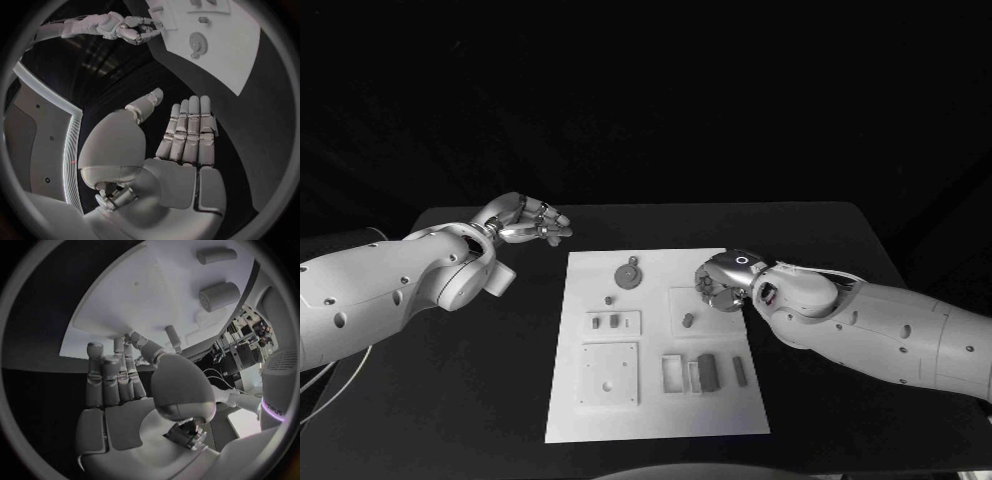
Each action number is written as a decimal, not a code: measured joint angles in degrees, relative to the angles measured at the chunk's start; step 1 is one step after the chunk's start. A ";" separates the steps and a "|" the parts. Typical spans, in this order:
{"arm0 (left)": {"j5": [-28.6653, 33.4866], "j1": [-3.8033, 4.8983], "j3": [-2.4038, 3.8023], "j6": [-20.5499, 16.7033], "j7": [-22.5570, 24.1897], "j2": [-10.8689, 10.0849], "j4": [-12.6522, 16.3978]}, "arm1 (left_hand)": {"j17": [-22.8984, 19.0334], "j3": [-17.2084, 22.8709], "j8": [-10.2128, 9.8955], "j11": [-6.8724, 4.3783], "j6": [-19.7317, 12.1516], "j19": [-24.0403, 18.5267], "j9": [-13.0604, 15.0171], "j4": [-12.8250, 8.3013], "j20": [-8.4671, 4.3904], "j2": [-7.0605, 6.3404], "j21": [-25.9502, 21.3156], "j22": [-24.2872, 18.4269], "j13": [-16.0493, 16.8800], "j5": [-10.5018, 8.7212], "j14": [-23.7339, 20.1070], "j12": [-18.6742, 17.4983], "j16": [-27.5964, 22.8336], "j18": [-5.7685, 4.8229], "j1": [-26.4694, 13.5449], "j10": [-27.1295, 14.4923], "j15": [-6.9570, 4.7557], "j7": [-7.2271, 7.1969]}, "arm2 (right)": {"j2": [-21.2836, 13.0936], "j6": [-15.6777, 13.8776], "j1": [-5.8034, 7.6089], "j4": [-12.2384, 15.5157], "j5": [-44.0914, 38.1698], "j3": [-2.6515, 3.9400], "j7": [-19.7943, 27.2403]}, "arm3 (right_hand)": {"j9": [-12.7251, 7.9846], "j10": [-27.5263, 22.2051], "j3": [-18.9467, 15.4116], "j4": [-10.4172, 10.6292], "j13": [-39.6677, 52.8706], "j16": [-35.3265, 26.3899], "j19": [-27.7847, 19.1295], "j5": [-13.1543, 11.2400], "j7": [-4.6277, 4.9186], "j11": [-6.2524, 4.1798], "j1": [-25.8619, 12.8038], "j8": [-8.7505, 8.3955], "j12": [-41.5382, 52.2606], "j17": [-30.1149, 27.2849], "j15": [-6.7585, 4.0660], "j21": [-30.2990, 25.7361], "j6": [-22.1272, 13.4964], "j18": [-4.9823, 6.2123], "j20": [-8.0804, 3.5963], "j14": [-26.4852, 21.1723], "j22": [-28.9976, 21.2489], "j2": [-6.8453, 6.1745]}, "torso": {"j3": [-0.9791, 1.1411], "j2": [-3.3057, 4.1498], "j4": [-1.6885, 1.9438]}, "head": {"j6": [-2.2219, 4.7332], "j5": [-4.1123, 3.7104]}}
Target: Assemble the parts on the task board
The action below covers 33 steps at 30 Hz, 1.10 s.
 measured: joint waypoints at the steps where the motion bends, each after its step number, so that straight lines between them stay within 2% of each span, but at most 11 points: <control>1: 0.00 0.00 0.00 0.01 -0.01 -0.02 0.00 | 0.02 0.00 0.00 0.00 0.00 0.00 0.00 0.00 0.00 0.00 0.00 0.00 0.00 0.00 0.00 0.00 0.00 0.00 0.00 0.00 0.00 0.00 | 0.00 0.16 0.03 0.05 -0.18 -0.01 -0.08 | 0.00 0.07 0.00 0.00 0.01 0.00 0.00 0.00 0.00 -0.06 0.00 0.00 0.00 0.00 0.00 0.00 0.00 0.00 0.00 0.00 0.00 0.00 | 0.00 0.00 0.00 | -0.04 0.00; 14: 0.02 0.00 0.00 0.12 -0.11 -0.22 0.05 | 0.27 0.00 0.00 0.00 0.01 0.21 0.00 0.00 0.21 0.22 0.00 0.00 -0.05 0.00 0.00 0.00 0.00 -0.02 0.22 0.00 0.00 0.01 | -0.03 1.14 0.25 0.57 -2.19 -0.26 -0.92 | 0.11 0.46 0.00 0.00 0.45 0.00 -0.02 0.00 -0.12 -0.30 0.00 0.24 0.02 0.05 -0.38 0.00 0.49 0.01 0.03 -0.01 0.07 0.00 | 0.00 0.01 -0.01 | -0.42 -0.07; 29: 0.04 0.00 0.00 0.17 -0.17 -0.32 0.11 | 0.79 0.00 0.00 -0.15 0.04 0.64 0.00 0.00 0.19 0.40 0.00 0.00 -0.10 0.00 0.43 0.00 -0.22 -0.30 0.40 -0.15 0.00 0.04 | 0.15 0.97 0.26 0.65 -3.51 -0.44 -1.53 | 0.19 1.72 0.16 -0.16 0.87 0.00 0.23 0.00 -0.60 -0.68 1.63 0.57 0.07 0.12 -0.81 0.00 1.63 0.05 -0.20 0.40 0.36 1.62 | -0.01 0.01 -0.01 | -0.51 -0.12; 30: 0.04 0.00 0.00 0.18 -0.17 -0.32 0.11 | 0.79 0.00 0.00 -0.15 0.04 0.63 0.00 0.00 0.19 0.45 0.00 0.01 -0.10 0.00 0.51 0.00 -0.22 -0.30 0.45 -0.15 -0.08 0.04 | 0.15 0.95 0.25 0.67 -3.56 -0.46 -1.56 | 0.20 2.01 0.66 -0.27 0.98 0.00 0.26 0.05 -0.61 -0.81 2.08 0.57 0.07 0.12 -1.03 0.00 1.87 0.05 -0.20 0.62 0.36 1.71 | -0.01 0.01 -0.01 | -0.51 -0.12; 33: 0.04 0.00 0.00 0.18 -0.18 -0.32 0.12 | 0.84 0.00 0.00 -0.15 0.04 0.84 0.00 0.00 -0.01 0.45 0.00 0.01 -0.12 0.00 0.64 0.00 -0.22 -0.33 0.45 -0.15 -0.21 0.04 | 0.21 0.88 0.23 0.75 -3.72 -0.51 -1.59 | 0.29 2.80 6.97 1.61 1.38 -0.38 0.87 0.32 -0.81 -1.34 3.55 0.57 0.17 0.11 -1.51 -0.22 2.87 0.05 -0.21 1.15 0.29 -0.56 | -0.02 0.01 -0.01 | -0.52 -0.13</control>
